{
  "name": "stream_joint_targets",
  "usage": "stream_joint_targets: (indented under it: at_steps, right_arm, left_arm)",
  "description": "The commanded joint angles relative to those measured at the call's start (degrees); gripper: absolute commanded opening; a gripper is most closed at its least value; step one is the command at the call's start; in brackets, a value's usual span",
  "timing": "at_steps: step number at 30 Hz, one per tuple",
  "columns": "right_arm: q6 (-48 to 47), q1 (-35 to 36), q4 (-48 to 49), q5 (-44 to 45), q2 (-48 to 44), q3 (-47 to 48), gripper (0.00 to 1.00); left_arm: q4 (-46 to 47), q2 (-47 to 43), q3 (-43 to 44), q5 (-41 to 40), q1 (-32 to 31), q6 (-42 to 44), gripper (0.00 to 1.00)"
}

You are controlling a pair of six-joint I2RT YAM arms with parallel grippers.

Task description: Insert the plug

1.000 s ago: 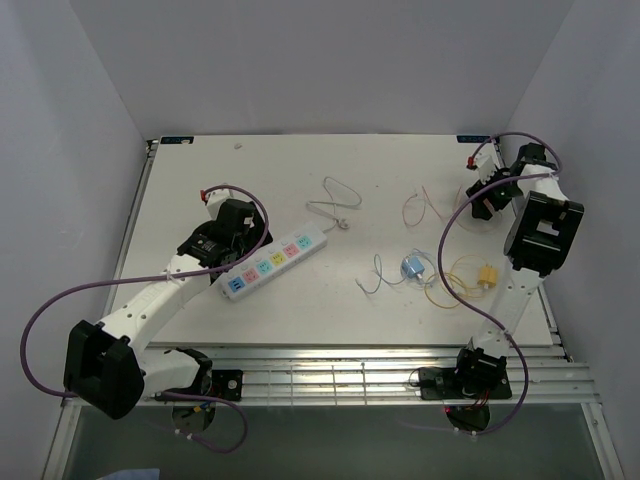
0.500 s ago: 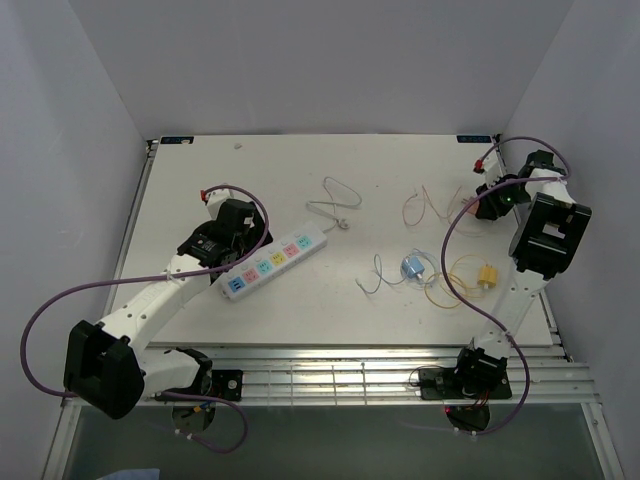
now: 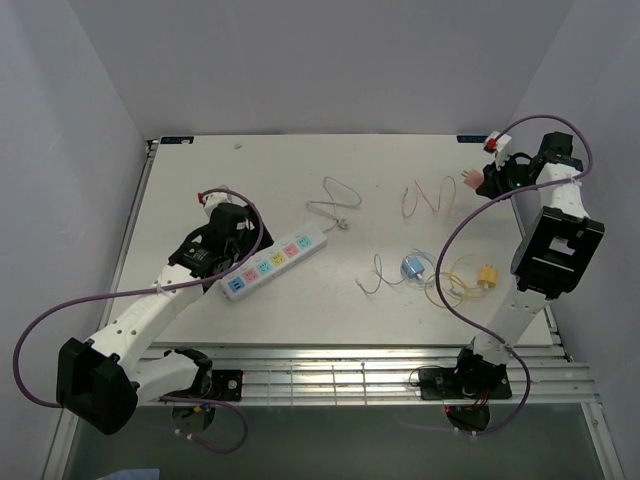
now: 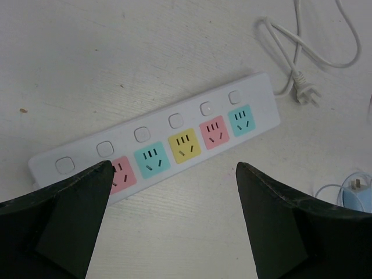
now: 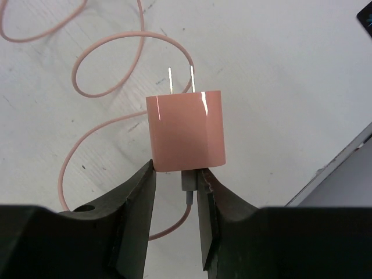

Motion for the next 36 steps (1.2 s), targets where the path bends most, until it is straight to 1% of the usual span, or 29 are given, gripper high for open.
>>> stream_joint_targets:
  at_steps: [1, 4, 5, 7, 8, 10, 11, 12, 13, 14, 15, 17, 18, 20, 21, 23, 26, 32, 36]
  right_arm:
    - [3.92, 0.27, 4.17, -6.5, -6.2, -1.23, 0.14]
    - [8.23, 2.29, 7.08, -5.98, -11.64, -2.63, 0.13]
    - [8.33, 3.25, 7.7, -5.63, -14.79, -3.85, 0.12]
    - [10.25, 6.85, 10.41, -3.45, -18.75, -6.4, 0.11]
    - [10.96, 8.26, 14.78, -3.0, -23.13, -10.16, 0.11]
    - [12.63, 13.17, 19.28, -1.25, -27.8, -14.39, 0.11]
    - [12.99, 15.19, 20.87, -0.02, -31.92, -16.33, 0.11]
    - [14.12, 19.04, 24.63, 1.13, -33.96, -20.0, 0.11]
    - [15.61, 20.73, 26.75, 1.57, -35.98, -21.95, 0.11]
    - [17.63, 22.66, 28.08, 0.36, -39.31, -23.45, 0.11]
    - [19.48, 26.43, 30.79, -0.09, -40.65, -24.86, 0.11]
    - [22.38, 29.79, 32.83, -0.36, -44.24, -28.11, 0.11]
    - [23.96, 33.81, 33.36, 0.6, -45.13, -28.99, 0.12]
    - [25.03, 37.78, 33.81, 4.37, -46.89, -30.67, 0.12]
    - [25.99, 41.46, 33.28, 5.61, -47.25, -30.76, 0.12]
    - [28.01, 44.47, 32.93, 8.43, -48.13, -31.55, 0.11]
    - [30.04, 51.22, 33.37, 10.27, -49.27, -33.39, 0.11]
    - [32.85, 59.41, 33.37, 14.49, -49.8, -35.33, 0.11]
    - [33.03, 62.23, 33.37, 16.16, -49.8, -35.42, 0.11]
  left_arm:
    - [2.86, -1.67, 0.49, 6.0, 0.24, 1.61, 0.98]
    - [4.79, -1.68, 1.63, 10.75, 0.24, 2.31, 0.98]
    - [5.41, -1.59, 1.98, 12.41, 0.24, 2.58, 0.98]
    - [7.25, -1.76, 2.34, 18.21, 0.15, 2.84, 0.98]
    - [9.52, -2.02, 2.51, 23.19, 0.15, 3.1, 0.98]
    - [12.69, -3.07, 2.78, 26.74, 0.15, 2.84, 0.98]
    - [13.58, -3.52, 3.04, 28.32, 0.15, 2.67, 0.98]
    - [14.63, -4.04, 3.3, 31.21, 0.06, 2.49, 0.98]
    - [15.77, -4.57, 3.57, 32.11, 0.06, 2.06, 0.98]
    - [17.53, -5.71, 3.83, 32.9, 0.06, 1.79, 0.98]
    - [18.41, -6.24, 4.01, 33.6, -0.02, 1.79, 0.98]
    - [19.3, -6.95, 4.97, 35.01, -0.11, 1.44, 0.98]
    - [19.47, -7.47, 5.32, 35.63, -0.2, 1.44, 0.98]
    - [19.91, -7.74, 6.11, 38.7, -0.29, 0.83, 0.98]
    - [20.61, -8.26, 6.03, 40.1, -0.46, 0.56, 0.98]
    - [23.25, -8.7, 5.24, 44.13, -0.55, -0.4, 0.98]
    - [25.8, -9.06, 4.36, 46.96, -0.82, -1.02, 0.98]
    - [28.17, -6.69, 3.83, 48.72, -1.34, -1.2, 0.98]
    - [28.97, -5.72, 3.31, 49.61, -1.96, -1.81, 0.98]
